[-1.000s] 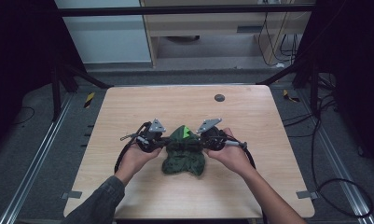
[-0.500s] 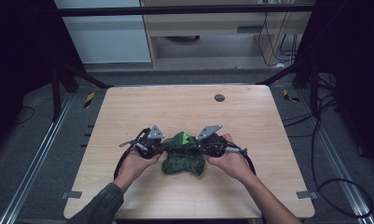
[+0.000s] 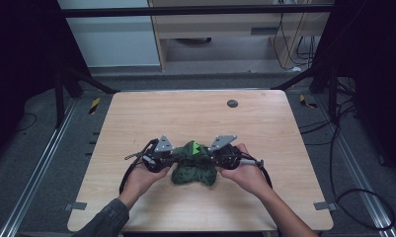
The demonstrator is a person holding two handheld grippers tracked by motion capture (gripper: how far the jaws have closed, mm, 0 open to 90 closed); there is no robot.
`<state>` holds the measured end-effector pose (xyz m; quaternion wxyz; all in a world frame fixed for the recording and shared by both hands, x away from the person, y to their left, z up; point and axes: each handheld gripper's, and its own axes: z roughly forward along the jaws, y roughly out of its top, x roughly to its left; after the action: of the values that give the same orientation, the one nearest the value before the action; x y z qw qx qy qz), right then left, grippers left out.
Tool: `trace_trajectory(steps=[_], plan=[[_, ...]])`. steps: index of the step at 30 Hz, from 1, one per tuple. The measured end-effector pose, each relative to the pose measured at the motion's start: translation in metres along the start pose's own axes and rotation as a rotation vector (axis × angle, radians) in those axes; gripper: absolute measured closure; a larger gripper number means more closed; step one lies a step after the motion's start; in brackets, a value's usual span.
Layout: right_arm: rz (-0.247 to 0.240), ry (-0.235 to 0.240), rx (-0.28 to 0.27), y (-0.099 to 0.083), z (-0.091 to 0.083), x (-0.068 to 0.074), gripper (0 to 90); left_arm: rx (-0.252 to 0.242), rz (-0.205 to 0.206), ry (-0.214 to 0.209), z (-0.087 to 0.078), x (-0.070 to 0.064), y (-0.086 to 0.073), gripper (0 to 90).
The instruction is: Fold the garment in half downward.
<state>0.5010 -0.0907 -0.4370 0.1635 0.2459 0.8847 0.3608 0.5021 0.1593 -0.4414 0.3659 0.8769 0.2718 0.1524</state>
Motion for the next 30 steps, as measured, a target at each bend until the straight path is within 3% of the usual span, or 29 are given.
trace_trajectory(steps=[6,25,30], plan=[[-0.005,0.005,0.0,-0.006,-0.001,0.007,81.3,-0.012,0.015,0.018,-0.001,-0.005,-0.004,86.6],[0.005,0.025,0.005,-0.025,0.005,0.022,78.8,-0.024,0.001,0.008,0.006,-0.021,-0.028,84.7],[-0.003,0.023,0.006,-0.028,0.005,0.025,77.0,-0.043,0.002,0.022,0.008,-0.025,-0.032,85.0]])
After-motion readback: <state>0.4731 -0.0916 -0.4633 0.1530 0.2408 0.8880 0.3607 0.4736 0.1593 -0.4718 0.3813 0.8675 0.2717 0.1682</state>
